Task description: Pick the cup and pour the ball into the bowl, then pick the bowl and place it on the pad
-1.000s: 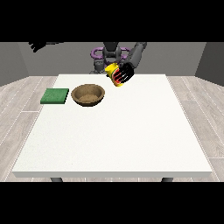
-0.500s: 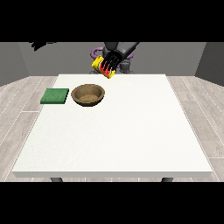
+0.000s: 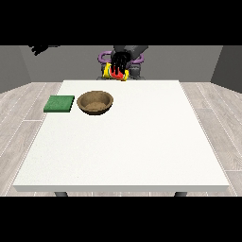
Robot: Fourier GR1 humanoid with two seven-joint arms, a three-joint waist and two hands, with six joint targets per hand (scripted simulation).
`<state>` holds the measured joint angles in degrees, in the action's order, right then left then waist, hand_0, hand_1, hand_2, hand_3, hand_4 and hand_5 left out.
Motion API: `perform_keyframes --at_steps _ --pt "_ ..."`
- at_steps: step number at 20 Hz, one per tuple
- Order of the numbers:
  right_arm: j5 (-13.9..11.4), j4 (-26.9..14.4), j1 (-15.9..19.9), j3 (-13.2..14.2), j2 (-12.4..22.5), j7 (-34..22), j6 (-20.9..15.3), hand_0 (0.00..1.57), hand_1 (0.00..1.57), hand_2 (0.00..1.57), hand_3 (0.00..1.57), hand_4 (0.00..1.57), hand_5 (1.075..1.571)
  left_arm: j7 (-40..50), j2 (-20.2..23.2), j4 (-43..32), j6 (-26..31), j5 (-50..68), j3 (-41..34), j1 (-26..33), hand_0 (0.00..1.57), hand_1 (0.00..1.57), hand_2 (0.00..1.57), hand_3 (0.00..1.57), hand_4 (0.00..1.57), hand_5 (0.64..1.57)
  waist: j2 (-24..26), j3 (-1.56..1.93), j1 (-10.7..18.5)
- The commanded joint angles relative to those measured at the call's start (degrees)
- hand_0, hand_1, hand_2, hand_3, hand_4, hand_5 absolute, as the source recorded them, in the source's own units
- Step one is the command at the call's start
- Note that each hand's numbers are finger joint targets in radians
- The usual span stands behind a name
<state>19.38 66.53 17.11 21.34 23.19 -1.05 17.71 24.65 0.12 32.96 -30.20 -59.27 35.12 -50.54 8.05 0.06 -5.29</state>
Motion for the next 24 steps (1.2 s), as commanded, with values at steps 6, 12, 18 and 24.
perform_keyframes --at_steps 6,12,18,24 --pt "-0.74 -0.92 -1.89 0.01 -1.37 2.07 -1.2 0.0 0.0 0.0 0.41 0.43 1.571 5.02 1.53 2.12 6.23 -10.34 2.55 -2.22 0.5 0.5 1.57 1.48 0.54 1.527 -0.45 -0.04 2.79" --pt "0.34 0.36 0.79 -0.96 -2.94 2.45 -1.2 0.0 0.0 0.0 0.38 0.44 1.57 7.87 -0.05 3.03 11.38 -15.4 5.33 -3.04 0.0 0.0 0.64 1.5 0.5 1.545 -4.01 -0.04 -0.41" --pt "0.12 4.78 -0.11 -3.34 -4.9 -1.81 -3.61 0.0 0.0 0.0 0.3 0.47 1.57 1.77 1.67 2.92 13.9 -17.81 3.91 -0.66 0.0 0.0 1.23 1.57 0.92 1.57 -2.65 -0.07 -1.23" --pt "1.5 -0.05 1.08 -0.95 -2.4 1.09 -0.24 0.0 0.0 0.0 0.27 0.47 1.57 2.41 -0.04 -0.99 28.25 -28.52 15.38 -7.67 1.52 1.52 1.57 1.57 1.22 1.533 -3.17 0.03 -1.1"
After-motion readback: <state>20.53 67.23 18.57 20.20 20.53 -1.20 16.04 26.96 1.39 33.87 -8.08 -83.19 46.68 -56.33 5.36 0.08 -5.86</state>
